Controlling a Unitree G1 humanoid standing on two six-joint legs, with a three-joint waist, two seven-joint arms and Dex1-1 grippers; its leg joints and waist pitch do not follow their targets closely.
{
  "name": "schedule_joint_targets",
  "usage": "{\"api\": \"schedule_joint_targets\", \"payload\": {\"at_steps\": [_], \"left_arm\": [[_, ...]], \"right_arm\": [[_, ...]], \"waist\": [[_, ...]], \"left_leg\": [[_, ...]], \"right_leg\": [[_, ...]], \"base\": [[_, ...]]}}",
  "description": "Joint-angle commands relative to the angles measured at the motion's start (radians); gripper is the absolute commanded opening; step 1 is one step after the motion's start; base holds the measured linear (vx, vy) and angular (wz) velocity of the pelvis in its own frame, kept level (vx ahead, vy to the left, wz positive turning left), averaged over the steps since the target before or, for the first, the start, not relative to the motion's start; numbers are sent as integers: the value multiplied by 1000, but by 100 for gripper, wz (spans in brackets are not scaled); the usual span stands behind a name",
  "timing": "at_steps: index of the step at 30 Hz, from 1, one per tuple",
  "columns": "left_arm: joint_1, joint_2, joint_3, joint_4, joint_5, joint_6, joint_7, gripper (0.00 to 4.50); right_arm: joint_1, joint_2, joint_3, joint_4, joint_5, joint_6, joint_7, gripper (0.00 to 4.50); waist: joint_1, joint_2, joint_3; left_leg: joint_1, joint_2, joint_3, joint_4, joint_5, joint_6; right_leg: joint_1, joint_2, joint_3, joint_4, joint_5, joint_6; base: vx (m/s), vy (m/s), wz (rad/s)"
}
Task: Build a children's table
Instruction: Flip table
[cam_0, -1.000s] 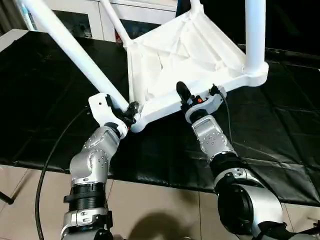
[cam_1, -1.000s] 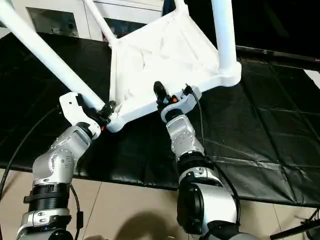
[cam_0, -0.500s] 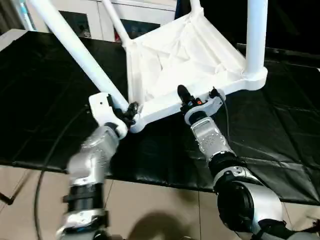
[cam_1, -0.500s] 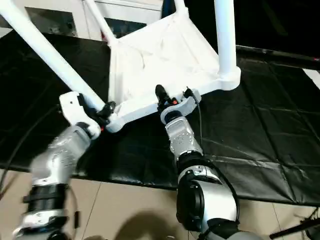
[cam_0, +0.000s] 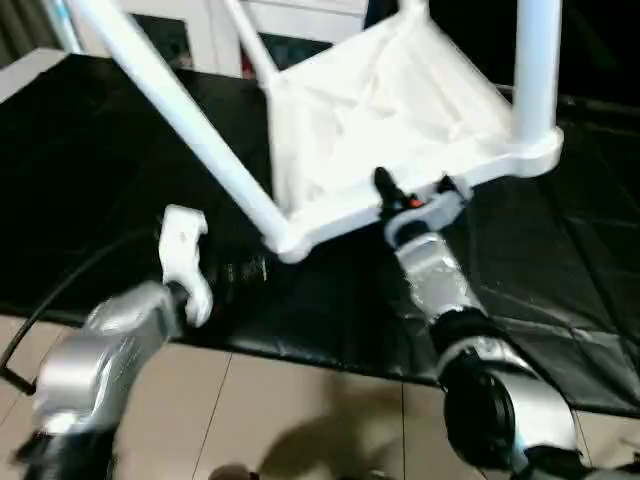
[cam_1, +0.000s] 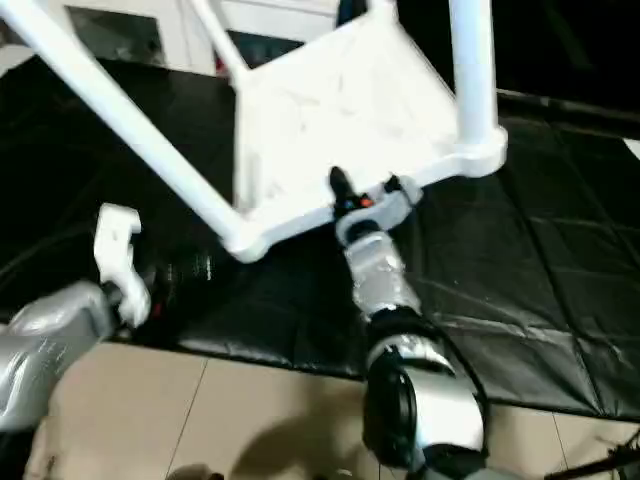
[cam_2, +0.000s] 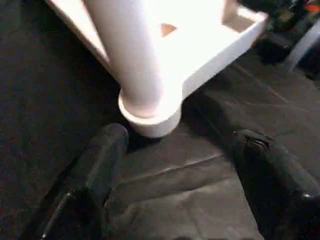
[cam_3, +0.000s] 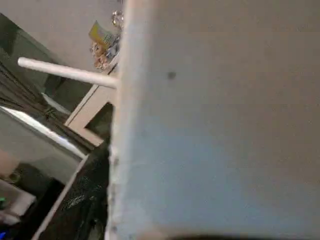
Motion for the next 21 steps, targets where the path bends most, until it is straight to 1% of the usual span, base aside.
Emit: {"api": "schedule_joint_targets", "payload": {"at_steps": [1, 2, 4, 5, 6, 7, 8, 9, 10, 11, 12, 13, 14, 15, 16, 17, 18, 19, 20, 21], "left_arm": [[-17, 20, -11, -47, -20, 8, -25, 368], [-37, 54, -19, -94, -43, 10, -66, 368], [-47, 71, -25, -114, -52, 11, -82, 368], [-59, 89, -33, -136, -56, 7, -96, 368], [-67, 92, -35, -140, -53, 5, -96, 368], [-83, 92, -33, -142, -49, 2, -92, 368], [-96, 89, -31, -141, -49, 1, -89, 368], [-108, 87, -29, -139, -48, 0, -88, 368], [-113, 86, -29, -138, -47, -1, -90, 368], [-122, 86, -32, -135, -43, -3, -94, 368], [-128, 86, -35, -134, -42, -6, -97, 368], [-128, 86, -35, -134, -42, -6, -97, 368], [-133, 84, -38, -133, -42, -8, -97, 368], [-133, 84, -38, -133, -42, -8, -97, 368], [-137, 85, -41, -133, -44, -8, -95, 368], [-140, 86, -45, -133, -45, -8, -95, 368], [-145, 86, -56, -138, -46, -6, -94, 368], [-146, 85, -62, -142, -45, -6, -95, 368], [-147, 84, -65, -144, -44, -5, -95, 368], [-147, 83, -67, -146, -43, -5, -95, 368]], "right_arm": [[0, -48, 9, -115, -41, -45, -18, 202], [40, -72, 39, -210, -91, -29, -59, 202], [61, -83, 55, -258, -120, -20, -90, 202], [87, -97, 71, -319, -151, 5, -132, 202], [100, -105, 84, -349, -171, 17, -144, 202], [121, -121, 110, -400, -215, 39, -164, 202], [136, -132, 127, -437, -249, 59, -188, 202], [149, -144, 142, -469, -280, 77, -210, 202], [155, -150, 150, -483, -295, 85, -221, 202], [171, -173, 182, -522, -351, 99, -235, 202], [178, -179, 192, -544, -368, 122, -253, 202], [178, -179, 192, -544, -368, 122, -253, 202], [180, -179, 192, -559, -371, 143, -272, 201], [180, -179, 192, -559, -371, 143, -272, 201], [183, -178, 191, -576, -367, 168, -293, 199], [185, -179, 192, -590, -367, 186, -311, 196], [192, -186, 200, -630, -371, 234, -358, 196], [192, -190, 205, -641, -377, 249, -371, 194], [193, -191, 208, -649, -381, 258, -378, 192], [193, -192, 212, -656, -385, 268, -382, 192]], "waist": [[-9, 7, -79], [-8, 6, -78], [-6, 7, -77], [-6, 9, -77], [-7, 8, -76], [-6, 16, -74], [-7, 13, -74], [-10, 9, -74], [-10, 8, -72], [-14, 14, -70], [-15, 12, -69], [-18, 10, -67], [-22, 10, -67], [-26, 9, -69], [-31, 9, -71], [-33, 10, -72], [-34, 8, -71], [-35, 4, -72], [-33, 6, -73], [-33, 7, -73]], "left_leg": [[17, 53, -9, -66, 64, 80], [17, 52, -9, -67, 62, 68], [20, 51, -9, -68, 62, 57], [23, 49, -8, -69, 53, 40], [20, 48, -8, -70, 50, 32], [18, 45, -9, -72, 38, 14], [21, 46, -8, -71, 28, 5], [17, 43, -9, -73, 16, -14], [15, 41, -10, -75, 4, -27], [15, 39, -11, -75, -16, -41], [15, 40, -11, -77, -28, -47], [15, 38, -12, -78, -44, -54], [14, 40, -13, -78, -55, -57], [11, 39, -15, -79, -52, -57], [12, 39, -15, -78, -51, -51], [9, 40, -17, -79, -33, -48], [11, 41, -17, -79, -27, -49], [15, 41, -15, -78, -26, -47], [13, 39, -14, -76, -23, -46], [13, 39, -14, -77, -22, -46]], "right_leg": [[79, -105, 68, -55, 57, -193], [79, -104, 68, -56, 50, -176], [77, -100, 68, -57, 48, -161], [75, -96, 68, -57, 48, -147], [76, -96, 69, -58, 41, -141], [77, -94, 69, -62, 16, -124], [75, -93, 69, -65, 5, -113], [81, -92, 69, -67, -16, -97], [83, -92, 70, -71, -40, -78], [82, -92, 70, -77, -76, -63], [83, -93, 70, -79, -100, -57], [85, -93, 70, -85, -146, -44], [84, -94, 70, -86, -170, -41], [88, -94, 70, -87, -184, -33], [87, -95, 70, -88, -180, -34], [89, -93, 70, -86, -159, -34], [87, -90, 70, -86, -150, -33], [83, -87, 70, -84, -131, -37], [86, -89, 72, -83, -119, -39], [85, -89, 72, -82, -113, -40]], "base": [[0, 0, 0], [0, 0, 0], [0, 0, 0], [0, 0, 0], [0, 0, 0], [0, 0, 0], [0, 0, 0], [0, 0, 0], [0, 0, 0], [0, 0, 0], [0, 0, 0], [0, 0, 0], [0, 0, 0], [0, 0, 0], [0, 0, 0], [0, 0, 0], [0, 0, 0], [0, 0, 0], [0, 0, 0], [0, 0, 0]]}}
